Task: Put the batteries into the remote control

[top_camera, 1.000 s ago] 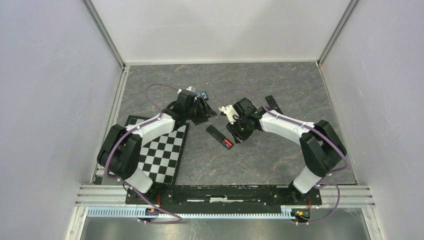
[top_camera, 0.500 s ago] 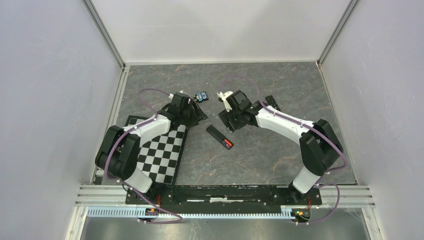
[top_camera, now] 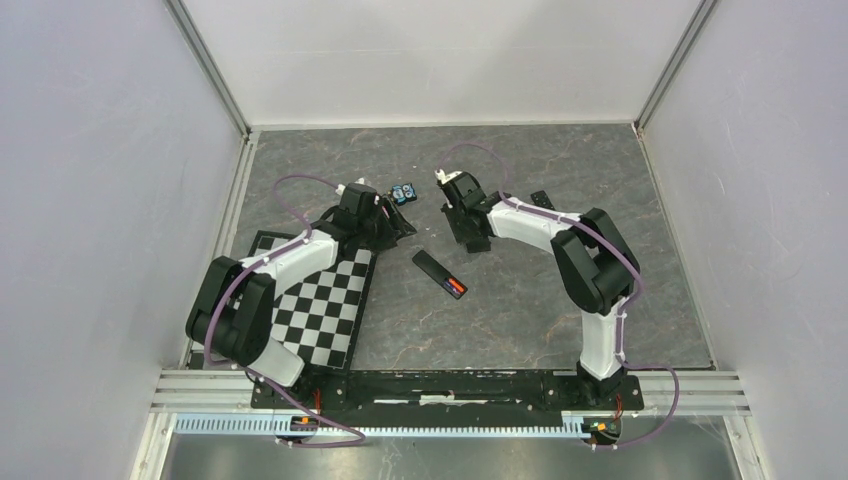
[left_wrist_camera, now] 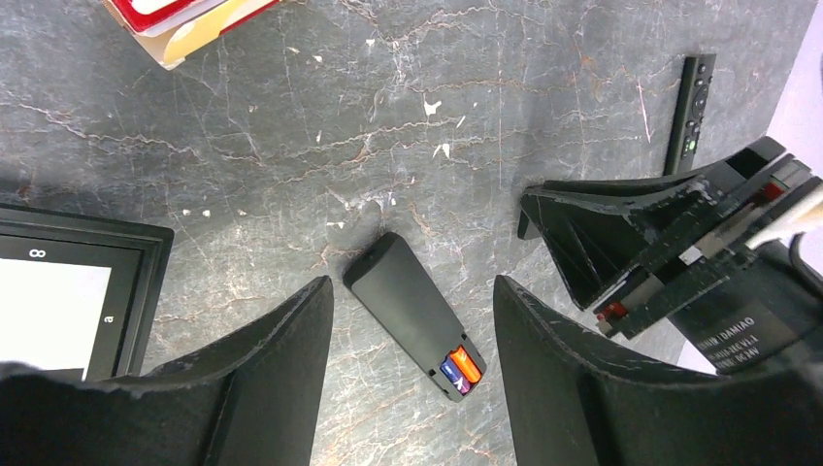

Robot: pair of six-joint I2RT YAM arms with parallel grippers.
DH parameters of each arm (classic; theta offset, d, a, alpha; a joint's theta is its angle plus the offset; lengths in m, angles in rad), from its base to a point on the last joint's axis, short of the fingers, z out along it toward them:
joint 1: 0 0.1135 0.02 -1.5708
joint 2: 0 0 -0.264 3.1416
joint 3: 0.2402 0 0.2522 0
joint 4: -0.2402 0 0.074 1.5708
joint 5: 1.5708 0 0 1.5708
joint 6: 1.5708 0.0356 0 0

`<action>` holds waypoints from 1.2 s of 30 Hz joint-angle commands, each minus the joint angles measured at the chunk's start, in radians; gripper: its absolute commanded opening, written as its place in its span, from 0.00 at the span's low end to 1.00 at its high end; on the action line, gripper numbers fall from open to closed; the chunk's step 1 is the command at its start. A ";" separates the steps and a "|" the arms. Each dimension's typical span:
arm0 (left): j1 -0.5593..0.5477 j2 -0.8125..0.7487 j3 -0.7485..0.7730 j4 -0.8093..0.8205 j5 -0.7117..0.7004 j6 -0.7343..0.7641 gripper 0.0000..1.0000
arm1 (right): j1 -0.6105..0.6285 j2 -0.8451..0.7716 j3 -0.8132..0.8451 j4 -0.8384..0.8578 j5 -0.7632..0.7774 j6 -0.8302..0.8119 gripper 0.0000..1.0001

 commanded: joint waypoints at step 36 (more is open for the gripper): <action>0.009 -0.006 0.013 0.033 0.048 0.050 0.68 | -0.042 -0.232 -0.215 -0.305 -0.299 -0.415 0.28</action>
